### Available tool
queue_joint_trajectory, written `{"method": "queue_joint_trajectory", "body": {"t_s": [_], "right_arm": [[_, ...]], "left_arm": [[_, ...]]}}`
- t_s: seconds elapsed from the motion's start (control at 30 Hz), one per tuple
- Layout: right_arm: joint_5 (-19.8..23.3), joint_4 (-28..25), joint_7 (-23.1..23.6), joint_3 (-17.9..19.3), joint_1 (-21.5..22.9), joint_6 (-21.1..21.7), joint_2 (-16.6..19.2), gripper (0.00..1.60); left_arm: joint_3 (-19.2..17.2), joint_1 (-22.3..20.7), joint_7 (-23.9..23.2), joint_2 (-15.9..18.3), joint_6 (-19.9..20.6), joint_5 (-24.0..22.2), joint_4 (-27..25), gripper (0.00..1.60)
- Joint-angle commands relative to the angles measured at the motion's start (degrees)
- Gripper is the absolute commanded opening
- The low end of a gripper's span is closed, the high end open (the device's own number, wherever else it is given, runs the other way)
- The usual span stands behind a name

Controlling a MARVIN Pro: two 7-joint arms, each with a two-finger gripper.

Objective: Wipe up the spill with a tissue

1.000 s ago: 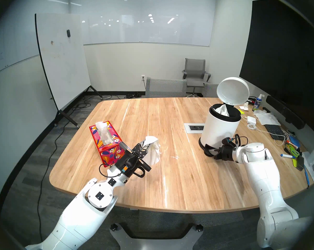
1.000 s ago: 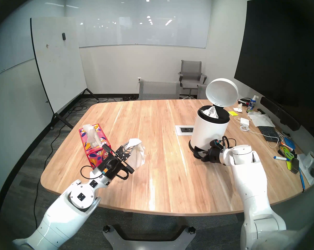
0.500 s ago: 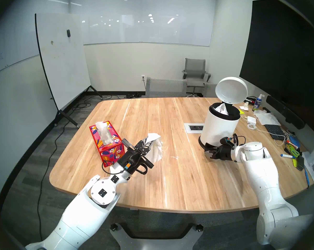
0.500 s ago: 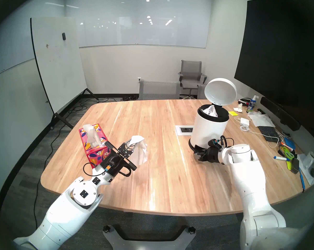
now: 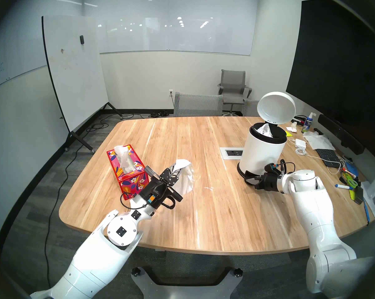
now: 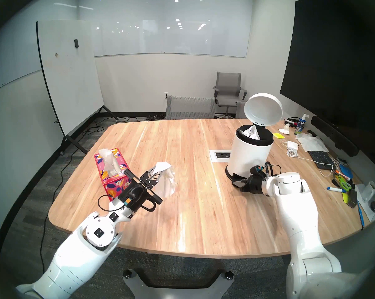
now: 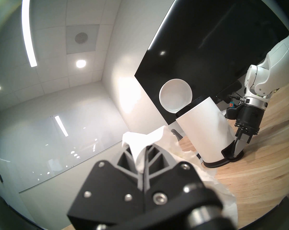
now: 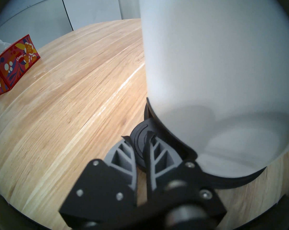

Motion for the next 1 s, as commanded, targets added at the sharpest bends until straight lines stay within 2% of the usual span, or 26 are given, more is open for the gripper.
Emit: {"method": "queue_joint_trajectory", "body": {"t_s": [0.0,0.13,0.37,0.97], "right_arm": [[-0.26,3.12,-1.26,0.7,-0.45,0.44,0.29,0.0],[0.45,4.6,-1.03,1.17,0.15,0.04,0.14,0.0],[3.87,8.42,0.4,4.33,2.26,0.38,-0.89,0.0],[0.9,10.34,1.98,-0.16,3.91,-1.82,1.76,0.0]], "left_arm": [[-0.01,-0.35,0.05,-0.2,-0.24,-0.25,-0.96,0.0],[0.03,-0.47,-0.01,-0.25,-0.07,-0.29,-0.99,0.0],[0.05,-0.45,-0.11,-0.09,0.03,-0.34,-0.48,0.0],[0.57,-1.42,-0.32,-0.74,0.68,-1.08,0.75,0.0]]}}
